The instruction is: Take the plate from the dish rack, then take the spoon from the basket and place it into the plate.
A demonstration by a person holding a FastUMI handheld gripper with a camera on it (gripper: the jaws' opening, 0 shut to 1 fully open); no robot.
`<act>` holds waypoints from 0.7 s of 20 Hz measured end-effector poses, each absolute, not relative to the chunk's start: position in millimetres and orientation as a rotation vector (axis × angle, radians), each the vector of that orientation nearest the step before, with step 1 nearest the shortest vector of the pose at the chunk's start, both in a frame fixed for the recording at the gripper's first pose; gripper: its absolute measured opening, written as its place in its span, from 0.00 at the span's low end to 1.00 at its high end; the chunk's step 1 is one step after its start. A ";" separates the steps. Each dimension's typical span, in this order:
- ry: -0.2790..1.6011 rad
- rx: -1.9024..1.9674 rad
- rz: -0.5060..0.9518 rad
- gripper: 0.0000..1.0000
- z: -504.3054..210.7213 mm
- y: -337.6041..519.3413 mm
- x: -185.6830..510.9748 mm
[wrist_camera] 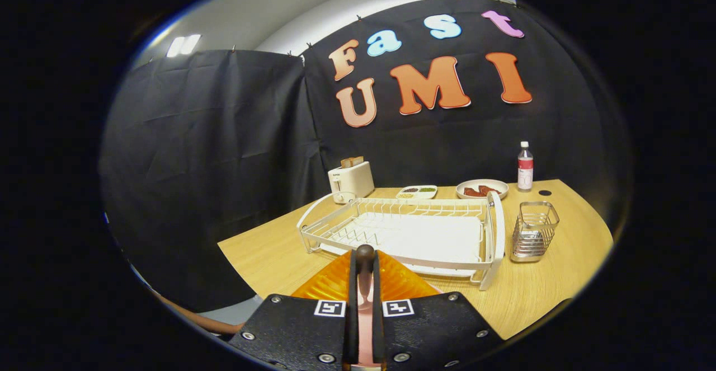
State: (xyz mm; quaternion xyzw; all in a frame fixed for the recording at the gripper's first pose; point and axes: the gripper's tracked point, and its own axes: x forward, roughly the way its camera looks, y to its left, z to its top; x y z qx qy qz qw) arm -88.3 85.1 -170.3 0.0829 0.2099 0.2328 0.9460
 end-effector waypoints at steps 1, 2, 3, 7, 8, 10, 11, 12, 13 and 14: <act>0.431 0.177 0.473 0.10 -171.6 80.1 -92.7; 0.431 0.180 0.471 0.10 -173.4 75.7 -96.5; 0.434 0.179 0.467 0.10 -175.9 71.1 -100.5; 0.500 0.139 0.386 0.12 -205.0 44.3 -105.1; 0.505 0.136 0.371 0.12 -206.5 42.3 -105.2; 0.519 0.130 0.354 0.12 -211.1 39.1 -106.7; 0.530 0.123 0.346 0.13 -214.8 37.0 -106.9; 0.545 0.117 0.342 0.15 -217.8 36.7 -108.9; 0.556 0.119 0.343 0.17 -219.8 37.7 -110.3; 0.564 0.123 0.340 0.21 -220.4 38.0 -111.5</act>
